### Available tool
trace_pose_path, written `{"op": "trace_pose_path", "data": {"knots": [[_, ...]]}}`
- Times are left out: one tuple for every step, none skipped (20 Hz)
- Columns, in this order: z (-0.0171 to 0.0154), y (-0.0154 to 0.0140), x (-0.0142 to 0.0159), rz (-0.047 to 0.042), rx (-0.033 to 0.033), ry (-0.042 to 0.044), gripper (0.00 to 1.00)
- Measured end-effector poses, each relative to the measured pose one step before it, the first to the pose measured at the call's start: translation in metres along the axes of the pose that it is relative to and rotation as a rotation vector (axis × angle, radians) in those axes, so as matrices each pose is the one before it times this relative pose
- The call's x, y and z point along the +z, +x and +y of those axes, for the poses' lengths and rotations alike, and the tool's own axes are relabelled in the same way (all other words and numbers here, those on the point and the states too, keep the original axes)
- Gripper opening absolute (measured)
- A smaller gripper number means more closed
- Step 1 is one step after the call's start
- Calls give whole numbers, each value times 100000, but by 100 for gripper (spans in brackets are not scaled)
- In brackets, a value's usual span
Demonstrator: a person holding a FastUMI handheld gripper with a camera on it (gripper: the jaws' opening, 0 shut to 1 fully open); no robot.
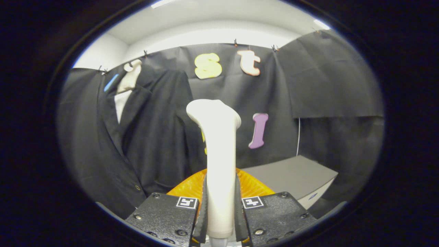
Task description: Iron the clothes twice with a garment steamer, once on the left side and once on the right side.
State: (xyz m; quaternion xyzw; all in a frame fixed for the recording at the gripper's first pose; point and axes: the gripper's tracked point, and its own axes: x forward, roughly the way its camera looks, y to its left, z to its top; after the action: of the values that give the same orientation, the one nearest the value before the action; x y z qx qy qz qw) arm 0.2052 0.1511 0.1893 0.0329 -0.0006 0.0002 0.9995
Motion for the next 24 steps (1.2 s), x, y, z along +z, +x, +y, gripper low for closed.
{"op": "trace_pose_path", "data": {"knots": [[827,106,969,-3129,-871,-3752,34],[721,-109,1072,-3872,-687,-2526,34],[1495,467,1189,-4354,1741,-551,34],[1305,574,828,-2211,1783,-618,34],[964,292,1011,-2715,1344,-90,34],[938,552,1159,-2857,1145,400,34],[733,614,1087,-2994,804,628,34],[742,674,1146,-3562,267,-341,34],[594,922,1017,-3402,-64,-922,34],[808,721,940,-2530,395,-1175,34],[1002,635,810,-2814,1057,-685,34],[881,484,309,-1106,1067,-875,34],[779,394,64,-347,671,-1297,34],[703,190,-160,-198,1163,-1222,34],[837,253,-292,27,1138,-1040,34],[558,36,-401,918,1123,-88,34],[525,250,-436,778,887,695,34],[151,-145,-425,689,340,170,34],[28,-117,-262,470,-210,-409,34],[-38,-211,-365,512,-278,-585,34],[68,-243,-413,642,-64,-262,34],[131,-419,-447,554,284,-213,34],[173,-414,-334,330,419,-186,34],[108,-402,-315,284,224,-444,34]]}}
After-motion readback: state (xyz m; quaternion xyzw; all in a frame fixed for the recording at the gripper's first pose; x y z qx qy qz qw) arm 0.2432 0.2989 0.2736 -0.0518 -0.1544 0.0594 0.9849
